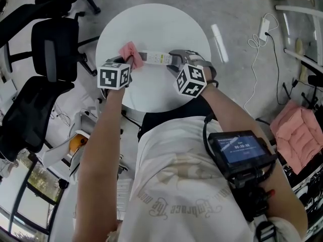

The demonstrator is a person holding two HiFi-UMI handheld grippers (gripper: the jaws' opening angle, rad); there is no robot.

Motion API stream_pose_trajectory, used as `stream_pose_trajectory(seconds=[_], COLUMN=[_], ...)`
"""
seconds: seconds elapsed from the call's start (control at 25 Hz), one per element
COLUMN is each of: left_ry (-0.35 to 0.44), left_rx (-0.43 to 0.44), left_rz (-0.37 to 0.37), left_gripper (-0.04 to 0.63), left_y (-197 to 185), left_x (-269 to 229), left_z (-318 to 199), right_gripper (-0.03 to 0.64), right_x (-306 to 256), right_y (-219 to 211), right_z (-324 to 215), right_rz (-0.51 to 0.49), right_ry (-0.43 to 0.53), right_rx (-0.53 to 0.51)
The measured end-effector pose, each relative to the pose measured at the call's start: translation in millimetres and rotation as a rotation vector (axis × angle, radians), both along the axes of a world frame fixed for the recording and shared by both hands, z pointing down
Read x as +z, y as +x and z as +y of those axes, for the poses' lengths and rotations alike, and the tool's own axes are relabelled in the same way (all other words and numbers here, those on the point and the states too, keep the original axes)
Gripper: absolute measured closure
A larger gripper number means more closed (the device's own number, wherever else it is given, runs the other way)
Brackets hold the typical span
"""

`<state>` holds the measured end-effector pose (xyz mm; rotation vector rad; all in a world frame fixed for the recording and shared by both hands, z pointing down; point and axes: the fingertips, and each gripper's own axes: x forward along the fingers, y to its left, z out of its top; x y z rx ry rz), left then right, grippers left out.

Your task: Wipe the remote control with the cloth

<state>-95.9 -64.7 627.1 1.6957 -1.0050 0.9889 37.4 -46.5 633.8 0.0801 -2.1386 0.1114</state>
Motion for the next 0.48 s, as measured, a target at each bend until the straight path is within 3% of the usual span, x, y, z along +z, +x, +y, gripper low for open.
stream_pose_trajectory(seconds=[0.16,0.48], left_ry=[-0.006,0.082], left_rx=[-0.082,-0.263], left_rz=[-0.016,0.073], left_gripper=[0.577,0.577], left_y=[-16.5,-11.7], left_x=[4.1,-30.5], left_z=[11.6,52.0], right_gripper=[0.403,0.390], right_x=[5.0,-21.7], right_y=[6.6,1.2], right_z=[-2.1,-1.5], right_rz=[0.036,0.070], right_ry=[-0.010,0.017], right_rx=[0.000,-0.048])
